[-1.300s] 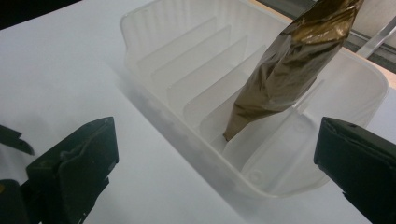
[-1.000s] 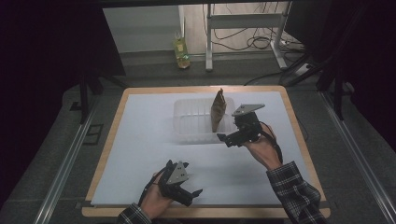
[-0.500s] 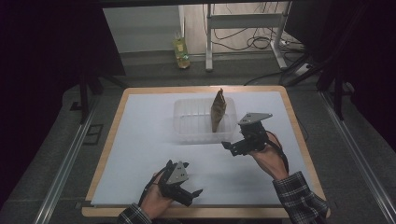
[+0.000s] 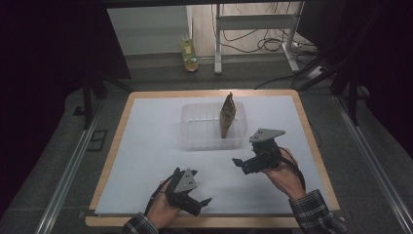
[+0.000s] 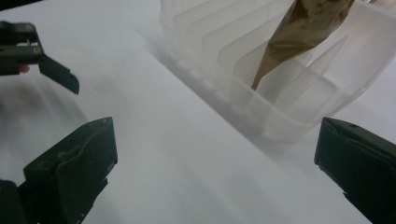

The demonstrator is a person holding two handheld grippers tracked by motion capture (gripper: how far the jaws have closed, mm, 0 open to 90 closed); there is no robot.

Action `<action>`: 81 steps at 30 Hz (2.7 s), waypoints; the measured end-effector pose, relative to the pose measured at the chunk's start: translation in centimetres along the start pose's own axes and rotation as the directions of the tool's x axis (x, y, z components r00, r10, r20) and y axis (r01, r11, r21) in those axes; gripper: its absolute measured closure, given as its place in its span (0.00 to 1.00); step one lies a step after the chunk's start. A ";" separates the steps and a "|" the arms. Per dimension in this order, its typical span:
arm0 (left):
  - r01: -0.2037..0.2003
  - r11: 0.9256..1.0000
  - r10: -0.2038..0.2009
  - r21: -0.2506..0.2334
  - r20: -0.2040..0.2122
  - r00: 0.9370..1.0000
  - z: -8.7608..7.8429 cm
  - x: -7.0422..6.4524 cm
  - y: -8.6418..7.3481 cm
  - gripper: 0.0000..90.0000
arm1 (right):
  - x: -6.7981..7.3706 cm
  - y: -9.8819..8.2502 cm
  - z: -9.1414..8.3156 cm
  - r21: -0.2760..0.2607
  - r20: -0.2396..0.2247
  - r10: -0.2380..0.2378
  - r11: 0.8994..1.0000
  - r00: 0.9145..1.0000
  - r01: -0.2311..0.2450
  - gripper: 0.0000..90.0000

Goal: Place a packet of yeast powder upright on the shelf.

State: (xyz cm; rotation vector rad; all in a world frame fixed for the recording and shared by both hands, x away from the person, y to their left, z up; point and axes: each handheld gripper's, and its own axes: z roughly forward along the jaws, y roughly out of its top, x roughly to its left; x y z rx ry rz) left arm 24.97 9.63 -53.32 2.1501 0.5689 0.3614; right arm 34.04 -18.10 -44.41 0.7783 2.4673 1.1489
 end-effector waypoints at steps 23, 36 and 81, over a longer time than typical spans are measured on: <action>-0.002 1.000 0.002 0.007 0.003 1.000 0.1 -0.1 0.0 0.00 | 1.3 -3.6 -1.5 0.057 -0.004 0.011 0.998 1.000 -0.010 0.00; 0.001 1.000 -0.001 0.008 0.005 1.000 0.2 -0.1 -0.1 0.00 | 1.2 -5.6 -3.2 0.061 0.023 0.046 0.997 0.999 -0.048 0.00; 0.007 1.000 -0.007 0.014 -0.004 1.000 0.1 0.1 0.0 0.00 | 1.6 -12.7 -7.2 0.061 0.088 0.065 0.996 0.994 -0.070 0.00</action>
